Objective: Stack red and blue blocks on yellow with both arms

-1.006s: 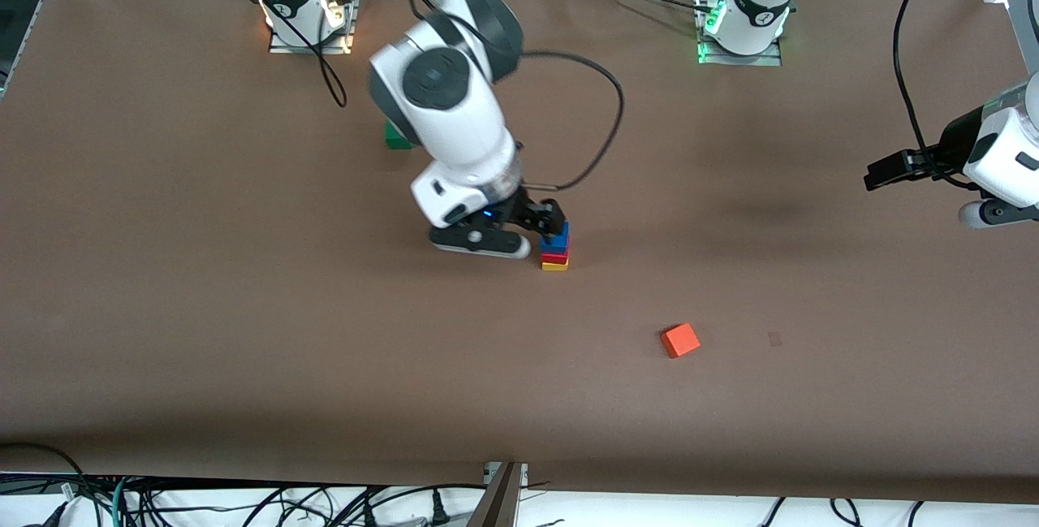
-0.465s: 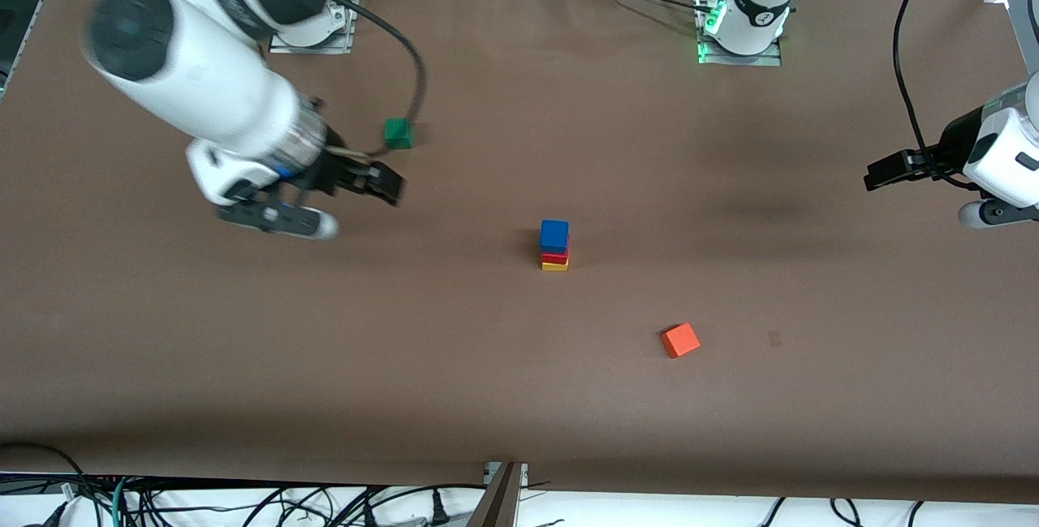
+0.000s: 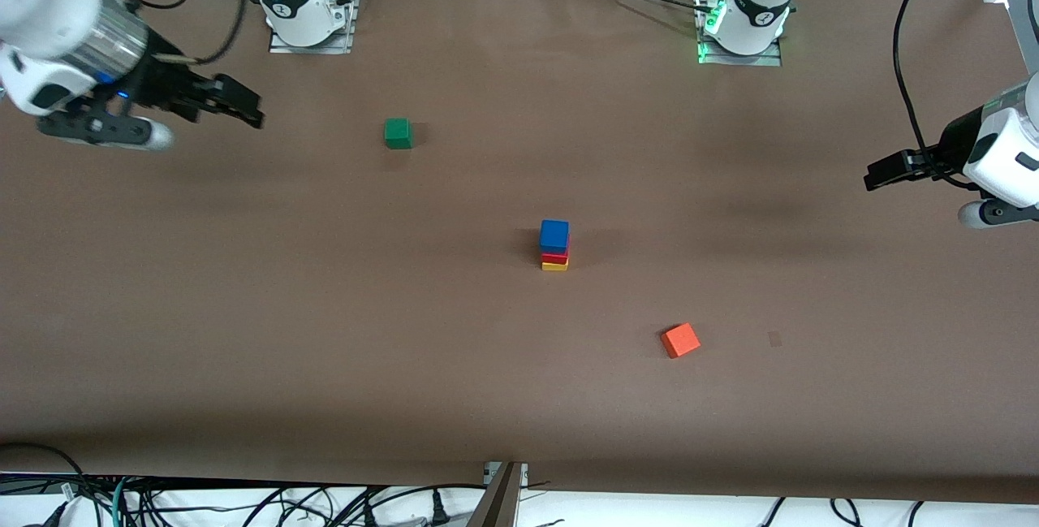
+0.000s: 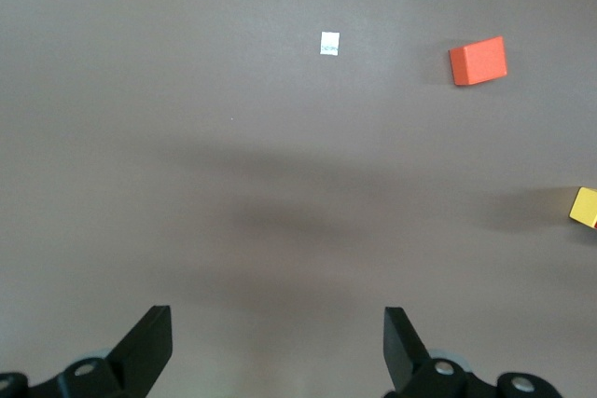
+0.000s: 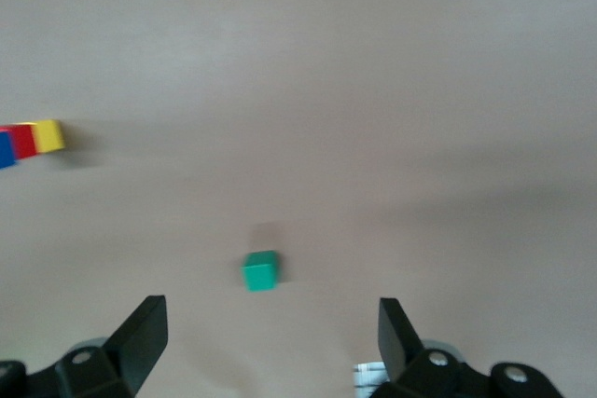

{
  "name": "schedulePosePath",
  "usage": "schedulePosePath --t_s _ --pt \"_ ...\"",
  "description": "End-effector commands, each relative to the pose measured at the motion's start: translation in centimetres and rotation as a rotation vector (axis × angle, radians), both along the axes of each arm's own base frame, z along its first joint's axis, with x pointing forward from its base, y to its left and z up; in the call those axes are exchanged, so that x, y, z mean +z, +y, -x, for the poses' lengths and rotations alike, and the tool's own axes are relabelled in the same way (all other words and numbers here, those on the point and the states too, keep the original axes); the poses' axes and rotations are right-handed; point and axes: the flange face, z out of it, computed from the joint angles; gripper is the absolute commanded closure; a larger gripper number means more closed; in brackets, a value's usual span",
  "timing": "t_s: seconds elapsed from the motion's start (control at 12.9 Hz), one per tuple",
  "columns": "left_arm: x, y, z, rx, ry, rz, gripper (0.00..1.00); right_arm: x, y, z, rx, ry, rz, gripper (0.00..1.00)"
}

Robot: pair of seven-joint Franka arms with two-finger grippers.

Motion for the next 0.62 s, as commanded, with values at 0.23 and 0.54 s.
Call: schedulePosePath --t_s 0.23,0.54 --pt "0.3 0.1 -0.1 -0.02 -0.007 0.013 0.0 0.9 -2.2 0.8 0.135 -0.045 0.074 0.0" --pt "0.3 0.2 -0.1 -0.018 -0.007 0.013 0.0 0.9 -1.4 0.3 0.129 -0.05 0.078 0.0"
